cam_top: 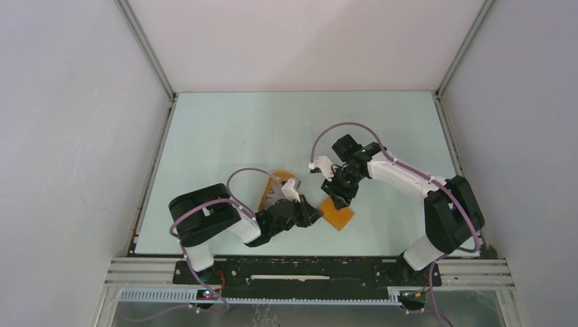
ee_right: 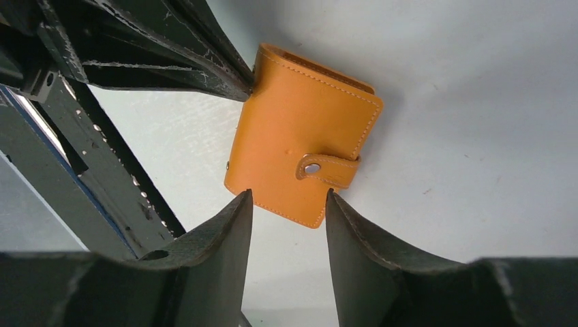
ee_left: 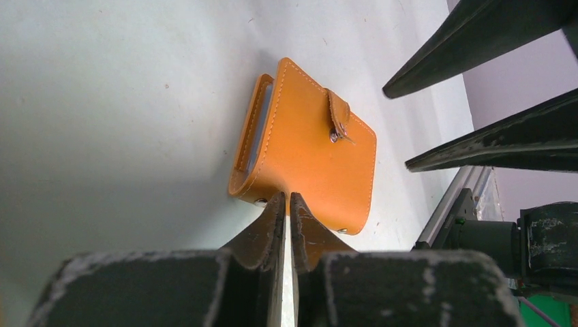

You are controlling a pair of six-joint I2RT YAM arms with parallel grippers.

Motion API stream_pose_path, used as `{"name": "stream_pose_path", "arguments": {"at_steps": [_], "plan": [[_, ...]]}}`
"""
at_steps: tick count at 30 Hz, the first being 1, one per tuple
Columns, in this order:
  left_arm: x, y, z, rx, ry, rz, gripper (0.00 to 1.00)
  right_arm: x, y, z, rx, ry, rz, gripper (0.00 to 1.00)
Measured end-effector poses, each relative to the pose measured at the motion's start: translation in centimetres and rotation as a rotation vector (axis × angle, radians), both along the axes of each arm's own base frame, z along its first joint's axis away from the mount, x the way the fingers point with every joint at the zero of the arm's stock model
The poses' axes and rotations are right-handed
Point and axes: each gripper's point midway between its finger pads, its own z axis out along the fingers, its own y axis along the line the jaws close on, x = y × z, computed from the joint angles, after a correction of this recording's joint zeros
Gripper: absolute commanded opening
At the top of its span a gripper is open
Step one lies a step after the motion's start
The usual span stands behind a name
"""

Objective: Put the credit cards into the card holder
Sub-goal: Close the card holder at the center of the board.

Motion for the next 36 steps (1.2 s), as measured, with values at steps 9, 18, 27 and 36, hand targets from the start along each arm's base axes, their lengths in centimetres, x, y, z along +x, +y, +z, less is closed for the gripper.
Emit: {"name": "stream_pose_path", "arguments": {"at_steps": [9,18,27,36], "plan": [[-0.3,0.0,-0.3,0.013,0.004,-0.003,0.1,0.5,0.1,-0.6,-0.016,-0.041,-0.03,0.56],[-0.3,0.1,-0.5,0.021,0.007,-0.001,0.1,0.2,0.3,-2.2,-0.066,-0.038,-0.025,0.56],[-0.3,0.1,-0.5,0.022,0.007,0.0,0.1,0.3,0.4,-2.9,-0.092,-0.043,-0.025,0.32],[-0.2,0.2,-0.5,0.024,0.005,0.006,0.09,0.2,0.4,-2.9,-0.091,-0.037,-0.032,0.14]]}}
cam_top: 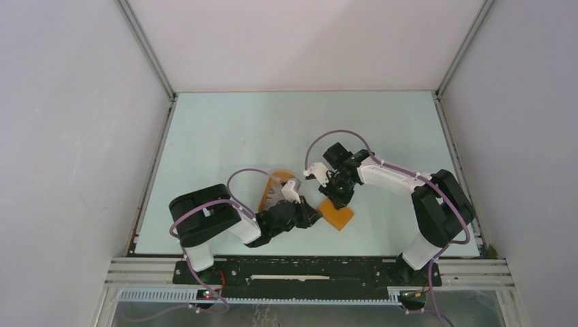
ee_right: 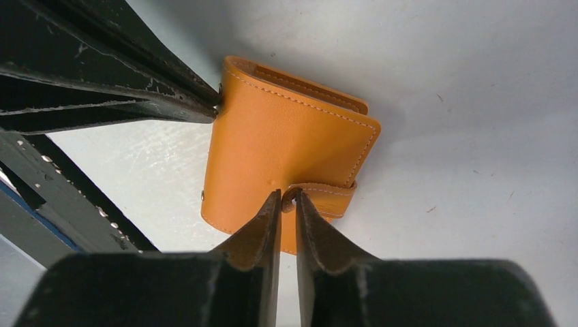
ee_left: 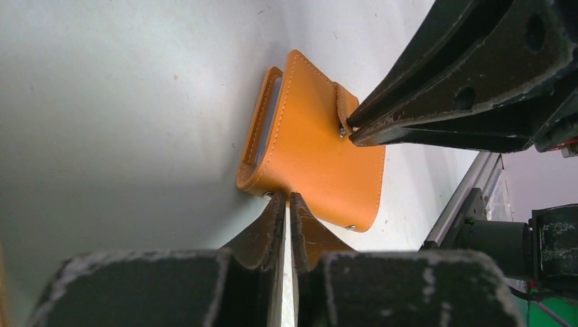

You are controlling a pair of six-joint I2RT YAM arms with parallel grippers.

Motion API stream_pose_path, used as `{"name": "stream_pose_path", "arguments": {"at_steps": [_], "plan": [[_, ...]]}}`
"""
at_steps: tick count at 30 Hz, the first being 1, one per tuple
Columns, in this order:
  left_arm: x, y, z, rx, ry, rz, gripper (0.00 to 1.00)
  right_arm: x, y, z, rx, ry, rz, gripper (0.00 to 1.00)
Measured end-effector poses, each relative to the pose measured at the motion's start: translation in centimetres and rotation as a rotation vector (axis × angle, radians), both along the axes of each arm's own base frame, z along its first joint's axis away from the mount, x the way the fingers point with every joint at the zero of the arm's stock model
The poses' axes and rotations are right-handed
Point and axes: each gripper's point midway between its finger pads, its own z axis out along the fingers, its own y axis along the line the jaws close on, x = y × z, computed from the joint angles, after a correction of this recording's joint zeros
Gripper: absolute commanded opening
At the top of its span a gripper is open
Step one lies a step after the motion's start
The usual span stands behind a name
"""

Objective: Put the credit cards into the card holder
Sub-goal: Close the card holder at the center of the board.

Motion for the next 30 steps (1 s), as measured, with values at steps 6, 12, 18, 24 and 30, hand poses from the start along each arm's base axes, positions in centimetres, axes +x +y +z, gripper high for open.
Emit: {"name": "stream_pose_path", "arguments": {"at_steps": [6,12,18,24,30], "plan": [[0.0,0.0,-0.01,0.0,0.0,0.0,0.1,-0.12,0.08,0.03,0.005,0.007,-0.002,0.0],[0.0,0.0,-0.01,0.0,0.0,0.0,0.1,-0.08,0.06,0.04,0.006,0.008,-0.008,0.0],[-0.02,0.02,-0.12,0.003,0.002,0.0,0.09,-0.05,0.05,0.08,0.017,0.016,-0.016,0.0],[-0.06,0.02,-0.26,0.005,0.004,-0.001,0.09,-0.14,0.12,-0.05,0.016,0.023,-0.018,0.0],[-0.06,0.03,-0.29,0.006,0.004,-0.001,0.09,-0.37,0.29,-0.43,0.011,0.051,-0.031,0.0]]}}
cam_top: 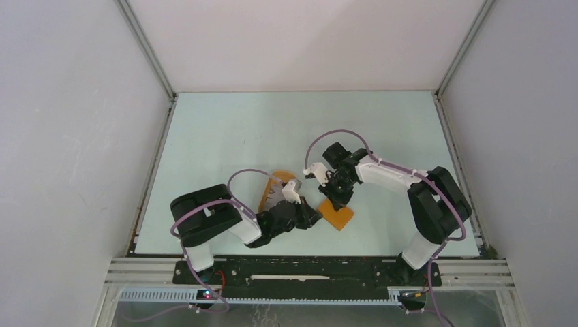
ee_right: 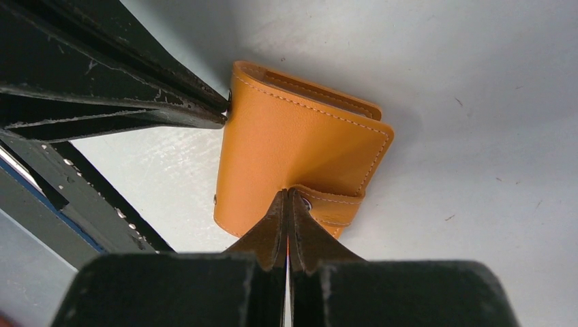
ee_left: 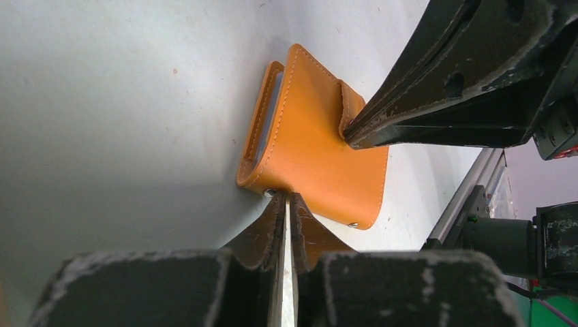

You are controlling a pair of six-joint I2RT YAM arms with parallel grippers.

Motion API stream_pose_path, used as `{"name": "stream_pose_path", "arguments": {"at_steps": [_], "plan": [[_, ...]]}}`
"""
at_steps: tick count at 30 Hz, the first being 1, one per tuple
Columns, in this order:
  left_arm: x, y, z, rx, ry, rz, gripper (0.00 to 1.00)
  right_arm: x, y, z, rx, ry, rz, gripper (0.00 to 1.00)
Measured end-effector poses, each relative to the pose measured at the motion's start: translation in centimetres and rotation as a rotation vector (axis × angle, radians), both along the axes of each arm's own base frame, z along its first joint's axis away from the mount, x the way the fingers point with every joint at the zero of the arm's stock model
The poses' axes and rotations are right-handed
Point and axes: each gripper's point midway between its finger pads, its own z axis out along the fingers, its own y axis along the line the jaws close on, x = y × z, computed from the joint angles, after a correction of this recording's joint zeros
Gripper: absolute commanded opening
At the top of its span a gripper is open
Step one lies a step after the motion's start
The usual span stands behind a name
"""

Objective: Put the credit cards into the card holder
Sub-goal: Close the card holder at the center of the board.

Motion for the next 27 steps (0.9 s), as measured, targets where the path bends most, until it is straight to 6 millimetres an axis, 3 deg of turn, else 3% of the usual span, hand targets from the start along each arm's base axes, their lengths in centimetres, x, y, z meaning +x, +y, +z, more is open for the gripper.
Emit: {"name": "stream_pose_path", "arguments": {"at_steps": [11,14,17,21,27], "plan": [[0.0,0.0,0.0,0.0,0.0,0.0,0.09,0.1,-0.2,-0.4,0.016,0.066,-0.058,0.0],[0.0,0.0,0.0,-0.001,0.0,0.0,0.09,-0.1,-0.2,-0.4,0.042,0.09,-0.063,0.23],[0.0,0.0,0.0,-0.001,0.0,-0.001,0.09,-0.6,0.2,-0.1,0.078,0.123,-0.047,0.37],[0.0,0.0,0.0,-0.001,0.0,-0.001,0.09,-1.7,0.7,0.4,0.133,0.177,-0.01,0.44],[-0.1,0.0,0.0,-0.001,0.0,-0.002,0.09,-2.4,1.3,2.6,0.229,0.185,0.028,0.42]]}}
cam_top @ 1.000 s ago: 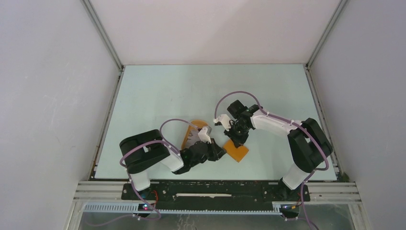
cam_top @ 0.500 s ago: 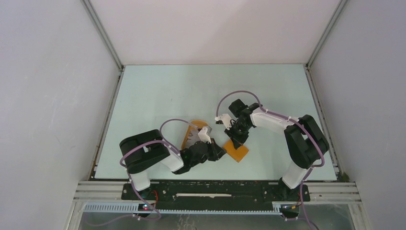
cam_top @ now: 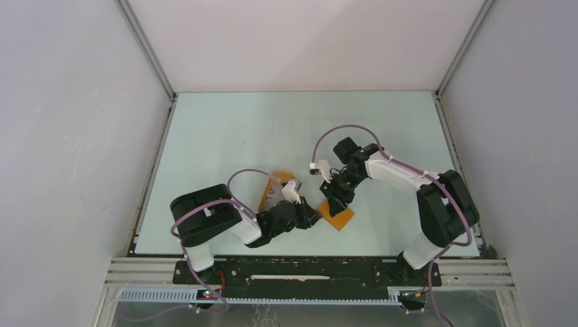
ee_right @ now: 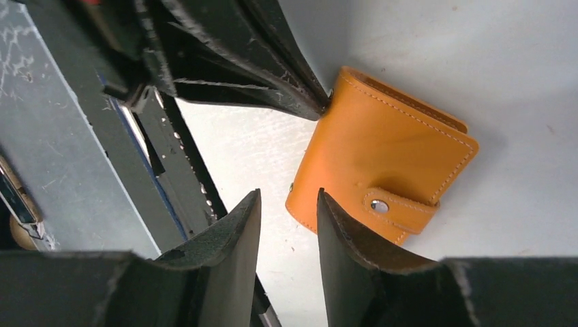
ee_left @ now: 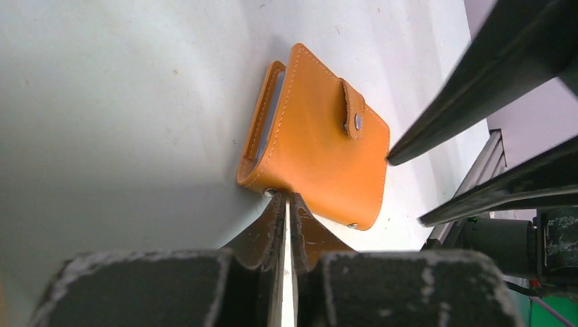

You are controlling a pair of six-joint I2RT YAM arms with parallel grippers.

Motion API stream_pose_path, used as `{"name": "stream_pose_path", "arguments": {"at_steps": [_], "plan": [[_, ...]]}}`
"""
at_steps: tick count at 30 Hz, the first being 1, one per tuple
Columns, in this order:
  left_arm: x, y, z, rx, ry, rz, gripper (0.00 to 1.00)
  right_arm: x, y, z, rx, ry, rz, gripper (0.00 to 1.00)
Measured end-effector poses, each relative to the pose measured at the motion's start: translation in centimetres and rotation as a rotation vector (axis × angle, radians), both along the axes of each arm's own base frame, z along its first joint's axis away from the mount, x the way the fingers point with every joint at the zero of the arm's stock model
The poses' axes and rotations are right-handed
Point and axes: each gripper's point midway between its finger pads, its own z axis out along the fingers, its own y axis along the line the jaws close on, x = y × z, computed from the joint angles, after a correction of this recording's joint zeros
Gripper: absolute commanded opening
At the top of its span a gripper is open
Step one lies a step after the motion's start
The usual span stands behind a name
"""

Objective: Put the credit cards into the card holder
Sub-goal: Close the card holder at the center of the board.

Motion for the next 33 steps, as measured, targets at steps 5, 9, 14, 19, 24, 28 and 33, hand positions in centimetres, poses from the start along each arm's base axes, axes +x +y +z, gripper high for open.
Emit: {"name": "stream_pose_path", "arguments": {"at_steps": [5,9,14,19,24,28,33], "plan": [[0.0,0.0,0.0,0.0,0.0,0.0,0.09,1.1,-0.3,2.4,0.055,-0.088,-0.019,0.19],[0.0,0.0,0.0,0.0,0.0,0.0,0.09,2.9,-1.1,2.3,0.002,-0.205,-0.05,0.12],[0.0,0.0,0.0,0.0,0.0,0.0,0.09,3.5,-2.0,0.1,-0.12,-0.255,-0.039,0.1],[0.0,0.0,0.0,0.0,0.0,-0.001,0.09,3.4,-2.4,-1.0,-0.185,-0.261,-0.021,0.09],[0.0,0.0,0.0,0.001,-0.001,-0.001,0.09,3.5,-2.6,-1.2,-0.205,-0.268,-0.02,0.09],[0.0,0.0,0.0,0.003,-0.004,-0.003,0.09,3.3,-2.6,-1.8,-0.22,-0.258,-0.012,0.09],[0.0,0.0,0.0,0.004,-0.005,-0.003,0.09,2.9,-2.4,-2.5,-0.236,-0.243,0.009,0.09]]}}
